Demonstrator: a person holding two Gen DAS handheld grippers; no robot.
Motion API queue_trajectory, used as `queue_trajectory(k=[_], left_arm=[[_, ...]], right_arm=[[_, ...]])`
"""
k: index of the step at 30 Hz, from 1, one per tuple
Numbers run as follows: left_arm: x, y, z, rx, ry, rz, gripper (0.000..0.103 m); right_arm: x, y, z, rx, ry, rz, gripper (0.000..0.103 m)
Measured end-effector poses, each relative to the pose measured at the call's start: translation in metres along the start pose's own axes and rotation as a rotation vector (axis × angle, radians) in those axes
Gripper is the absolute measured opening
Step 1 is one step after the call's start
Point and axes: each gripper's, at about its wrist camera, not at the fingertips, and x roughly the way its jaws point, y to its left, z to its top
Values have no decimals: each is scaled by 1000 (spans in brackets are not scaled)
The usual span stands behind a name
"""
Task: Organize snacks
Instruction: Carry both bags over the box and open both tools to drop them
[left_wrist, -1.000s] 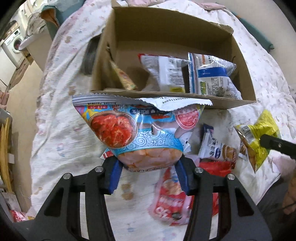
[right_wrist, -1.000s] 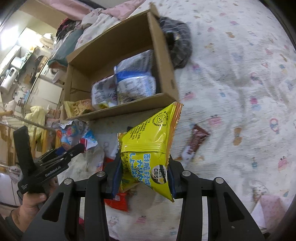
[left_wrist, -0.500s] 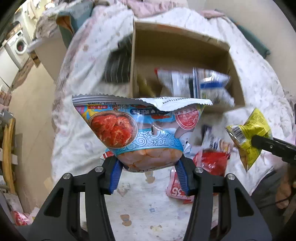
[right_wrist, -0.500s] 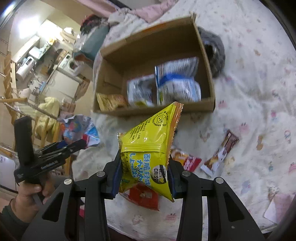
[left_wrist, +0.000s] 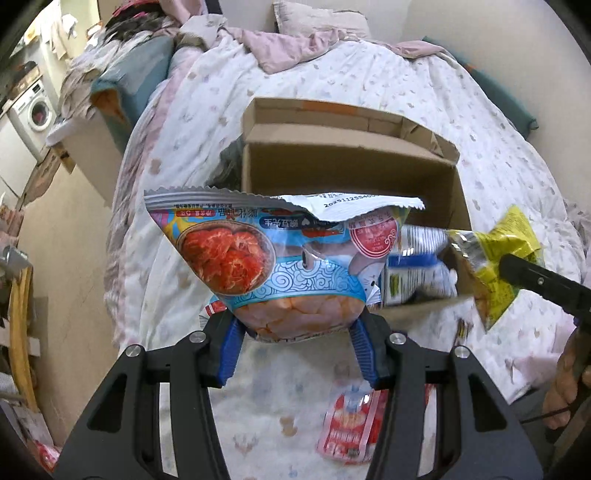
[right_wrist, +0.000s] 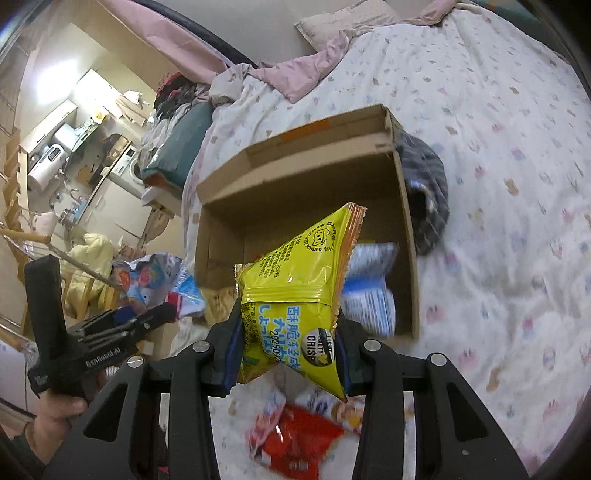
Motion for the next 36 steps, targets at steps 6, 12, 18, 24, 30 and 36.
queue_trajectory(k=[6, 12, 18, 24, 30, 36], left_arm=[[24, -10, 23, 30, -75, 16, 48], [47, -5, 35, 5, -57, -8, 48], [59, -12, 36, 16, -47, -17, 49], [67, -19, 31, 40, -22, -19, 49], [65, -18, 31, 17, -38, -25, 50], [64, -15, 30, 1, -37, -33, 51]], right_arm=[[30, -9, 23, 2, -44, 35, 43], [68, -33, 25, 90, -7, 77, 43], [82, -33, 29, 75, 18, 39, 44], [90, -37, 30, 83, 41, 20, 45], [90, -36, 31, 79, 32, 16, 45], [89, -34, 31, 74, 22, -4, 46]])
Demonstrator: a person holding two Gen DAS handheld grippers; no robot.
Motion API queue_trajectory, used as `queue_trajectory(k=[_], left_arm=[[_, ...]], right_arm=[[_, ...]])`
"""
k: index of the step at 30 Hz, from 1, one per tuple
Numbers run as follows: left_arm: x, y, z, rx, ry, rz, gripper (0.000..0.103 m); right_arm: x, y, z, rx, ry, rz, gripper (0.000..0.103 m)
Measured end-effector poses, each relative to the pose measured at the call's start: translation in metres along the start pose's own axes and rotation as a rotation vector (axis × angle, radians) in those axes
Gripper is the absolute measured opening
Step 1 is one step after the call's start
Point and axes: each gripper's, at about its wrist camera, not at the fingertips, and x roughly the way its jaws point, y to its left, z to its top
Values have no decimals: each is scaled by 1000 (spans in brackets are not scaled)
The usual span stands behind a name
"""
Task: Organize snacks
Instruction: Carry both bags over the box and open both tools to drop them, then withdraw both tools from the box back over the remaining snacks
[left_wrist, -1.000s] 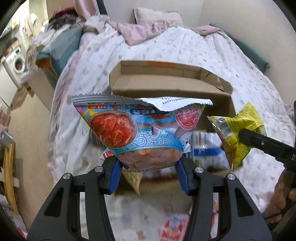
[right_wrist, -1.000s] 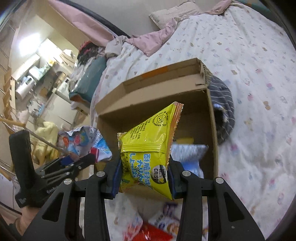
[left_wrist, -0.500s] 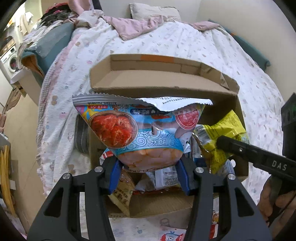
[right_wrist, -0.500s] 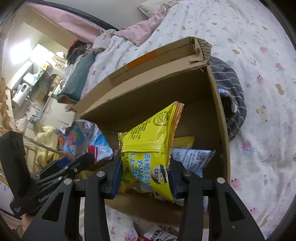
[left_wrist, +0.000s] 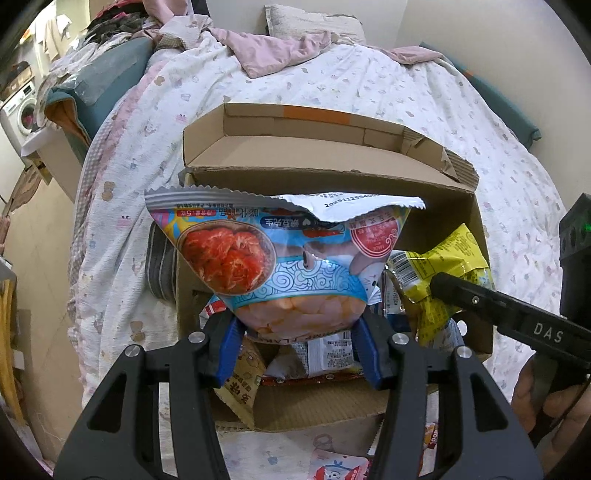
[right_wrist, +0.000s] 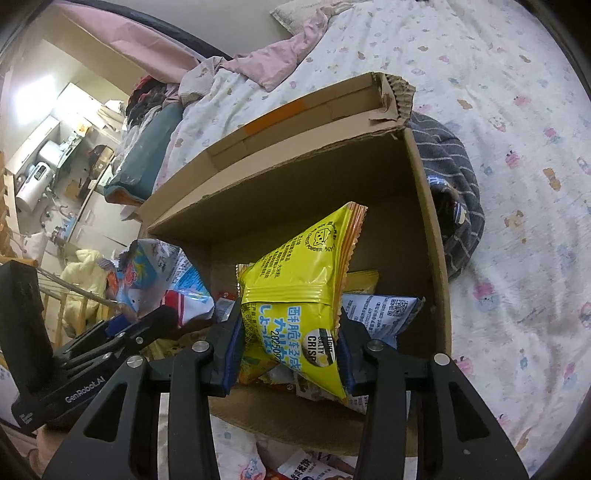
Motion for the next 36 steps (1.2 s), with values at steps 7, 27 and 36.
queue_trajectory(k=[7, 27, 36], left_arm=[[-4, 5, 2, -31, -11, -16, 51], [-18, 14, 6, -80, -70, -19, 87], [-22, 9, 6, -62, -86, -38, 87]], right_arm=[[-1, -2, -1, 24, -26, 29, 69], [-17, 0, 2, -38, -112, -6, 92], [-17, 3, 2, -60, -105, -9, 93]])
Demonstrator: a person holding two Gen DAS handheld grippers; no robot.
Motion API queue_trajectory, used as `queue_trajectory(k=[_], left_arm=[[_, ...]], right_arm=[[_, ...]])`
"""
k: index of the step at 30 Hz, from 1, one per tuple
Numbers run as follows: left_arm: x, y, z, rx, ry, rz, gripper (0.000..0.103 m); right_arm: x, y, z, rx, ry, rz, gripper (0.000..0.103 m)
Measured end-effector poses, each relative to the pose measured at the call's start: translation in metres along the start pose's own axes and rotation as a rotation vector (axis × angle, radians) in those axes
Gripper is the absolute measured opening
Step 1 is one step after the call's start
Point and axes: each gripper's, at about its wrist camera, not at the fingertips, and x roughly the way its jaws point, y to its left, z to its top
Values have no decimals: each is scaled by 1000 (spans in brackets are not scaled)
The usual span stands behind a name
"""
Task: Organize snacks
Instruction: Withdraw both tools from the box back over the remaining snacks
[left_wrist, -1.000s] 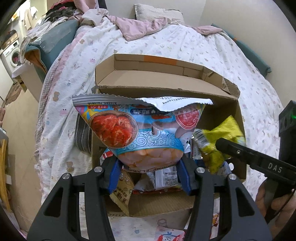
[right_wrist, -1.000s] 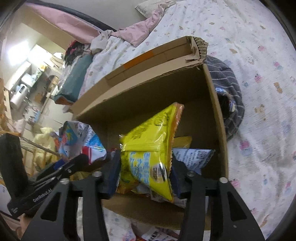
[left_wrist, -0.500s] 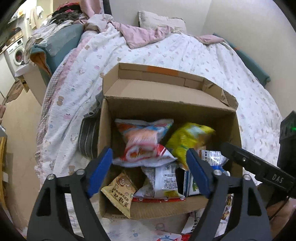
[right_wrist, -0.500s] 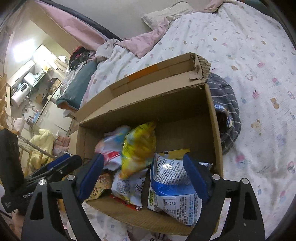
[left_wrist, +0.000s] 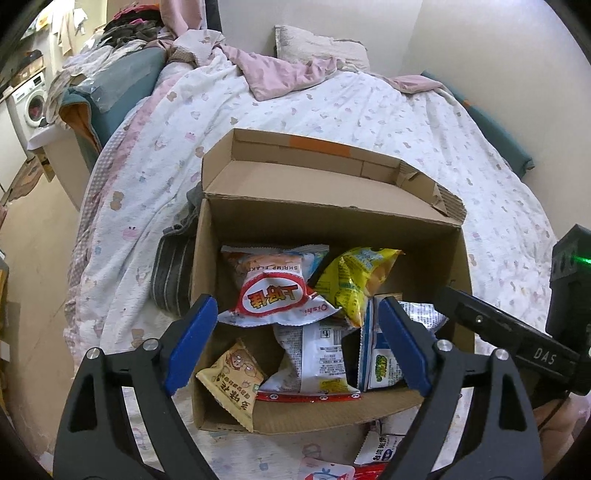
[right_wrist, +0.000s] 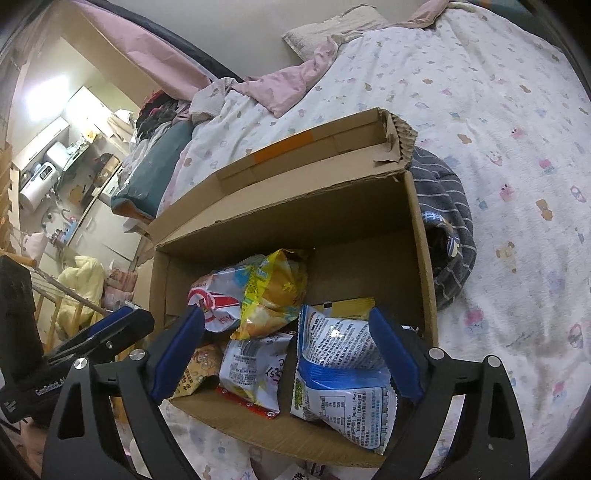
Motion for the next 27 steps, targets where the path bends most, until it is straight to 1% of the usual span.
queue_trajectory(k=[5, 8, 12, 15, 21, 27], left_arm=[[-5, -4, 0, 10, -21, -6, 87], [-11, -7, -4, 27, -38, 5, 87], [-21, -9, -11, 36, -61, 45, 87], [-31, -9, -17, 26, -68, 42, 87], [-51, -12, -31, 45, -99, 57, 87], [-62, -11, -47, 31, -78, 38, 87]], right_arm=[[-6, 10, -2, -29, -11, -13, 93], [-14, 17, -5, -52, -23, -24, 93], [-27, 24, -12, -66, -32, -25, 93], [-36, 28, -18, -78, -32, -26, 93], [-53, 39, -32, -107, -32, -24, 93], [-64, 37, -52, -101, -17, -43, 93]])
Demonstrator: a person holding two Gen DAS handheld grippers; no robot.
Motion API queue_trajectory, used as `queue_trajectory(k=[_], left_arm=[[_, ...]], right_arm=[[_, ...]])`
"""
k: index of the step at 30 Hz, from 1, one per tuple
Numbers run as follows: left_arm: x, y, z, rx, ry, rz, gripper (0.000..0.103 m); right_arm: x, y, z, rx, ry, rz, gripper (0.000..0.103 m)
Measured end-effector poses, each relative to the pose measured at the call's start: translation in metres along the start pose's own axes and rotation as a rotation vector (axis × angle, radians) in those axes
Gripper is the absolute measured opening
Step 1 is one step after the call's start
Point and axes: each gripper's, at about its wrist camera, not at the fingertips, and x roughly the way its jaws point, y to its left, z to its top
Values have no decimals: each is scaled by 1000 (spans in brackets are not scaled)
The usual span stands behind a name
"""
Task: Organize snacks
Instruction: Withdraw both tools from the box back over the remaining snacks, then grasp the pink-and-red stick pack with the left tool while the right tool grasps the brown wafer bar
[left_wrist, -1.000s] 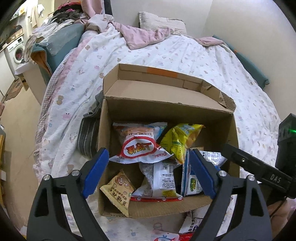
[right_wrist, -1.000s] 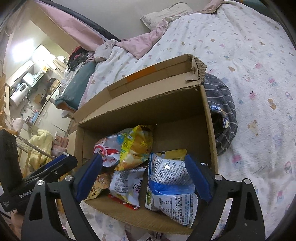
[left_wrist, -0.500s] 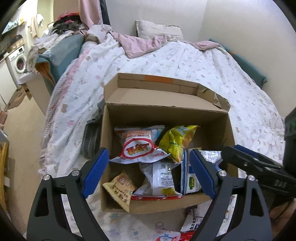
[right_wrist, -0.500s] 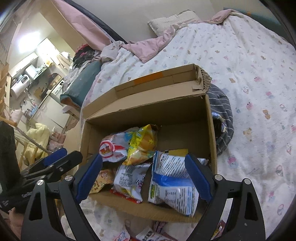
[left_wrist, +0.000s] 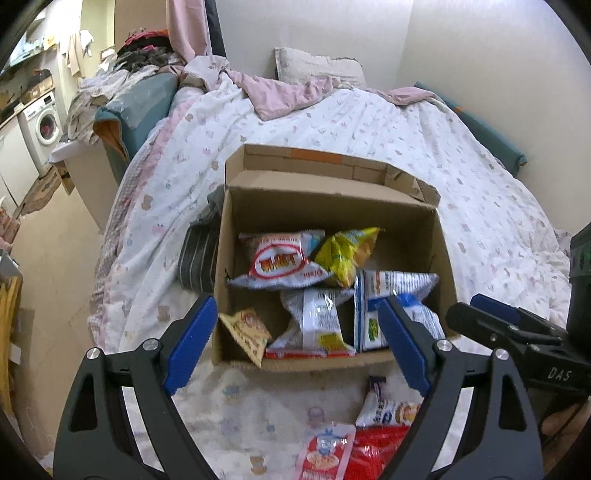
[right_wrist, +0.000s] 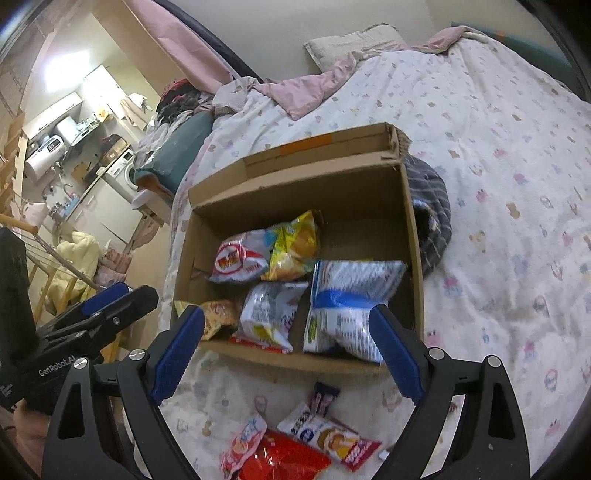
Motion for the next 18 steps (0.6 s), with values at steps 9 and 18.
queue_trajectory(k=[9, 18], left_arm=[[-15, 11, -31, -82, 35, -23, 87], [-13, 7, -65, -71, 106, 4, 87]], right_arm=[[-22, -7, -24, 42, 5, 1, 93], [-28, -25, -55, 117, 56, -38, 93]])
